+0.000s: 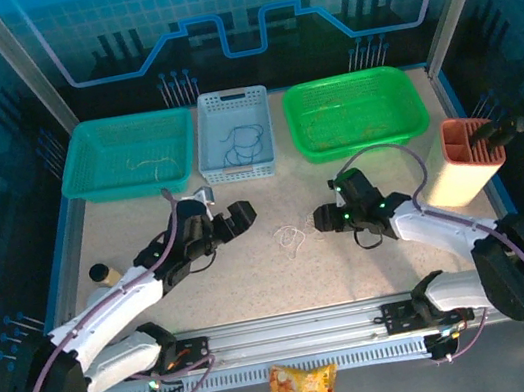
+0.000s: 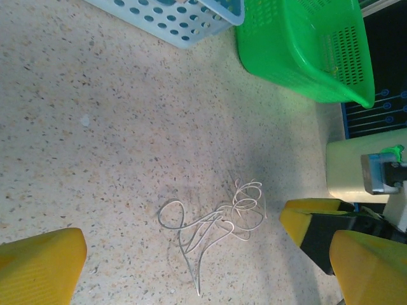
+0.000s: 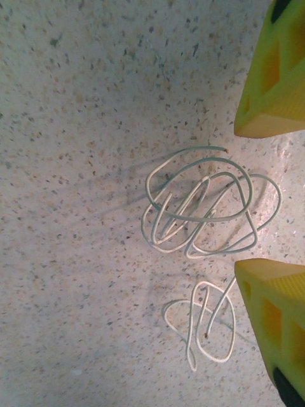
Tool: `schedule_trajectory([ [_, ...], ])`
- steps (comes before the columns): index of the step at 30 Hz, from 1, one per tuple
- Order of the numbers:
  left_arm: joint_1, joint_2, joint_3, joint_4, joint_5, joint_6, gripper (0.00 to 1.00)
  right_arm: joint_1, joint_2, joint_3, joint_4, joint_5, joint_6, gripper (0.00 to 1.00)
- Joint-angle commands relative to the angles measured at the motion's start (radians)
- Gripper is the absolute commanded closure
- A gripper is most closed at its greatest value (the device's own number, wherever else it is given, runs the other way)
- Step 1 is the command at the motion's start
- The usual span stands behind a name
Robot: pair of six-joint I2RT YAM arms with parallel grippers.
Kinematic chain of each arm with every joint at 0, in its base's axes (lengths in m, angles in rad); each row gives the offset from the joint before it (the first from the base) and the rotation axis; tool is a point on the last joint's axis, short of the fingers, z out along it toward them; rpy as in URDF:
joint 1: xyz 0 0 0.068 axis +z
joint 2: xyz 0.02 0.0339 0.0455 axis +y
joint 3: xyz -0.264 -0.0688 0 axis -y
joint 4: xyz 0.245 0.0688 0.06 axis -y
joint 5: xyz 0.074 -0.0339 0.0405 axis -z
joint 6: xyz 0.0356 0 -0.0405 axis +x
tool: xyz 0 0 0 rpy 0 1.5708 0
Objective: Untangle the cables
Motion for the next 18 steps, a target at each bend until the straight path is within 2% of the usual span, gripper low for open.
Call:
schedule_trajectory([
  [1, -0.02, 0.034, 0.035, 0.049, 0.021, -0.025, 0.01, 0.015, 0.048, 0.021, 0.046, -0.014, 0.005, 0.52],
  [3, -0.028, 0.059, 0.043, 0.062, 0.026, -0.028, 0.01, 0.021, 0.076, 0.029, 0.056, -0.012, 0.0, 0.57],
  [5, -0.038, 0.081, 0.052, 0.072, 0.033, -0.031, 0.01, 0.021, 0.094, 0.039, 0.055, -0.006, -0.011, 0.66],
  [10, -0.054, 0.117, 0.054, 0.103, 0.033, -0.061, 0.01, 0.021, 0.084, 0.066, 0.02, 0.015, -0.042, 1.0],
  [18, -0.067, 0.131, 0.032, 0.159, 0.024, -0.12, 0.01, 0.021, -0.092, 0.119, -0.08, 0.038, -0.069, 1.0],
])
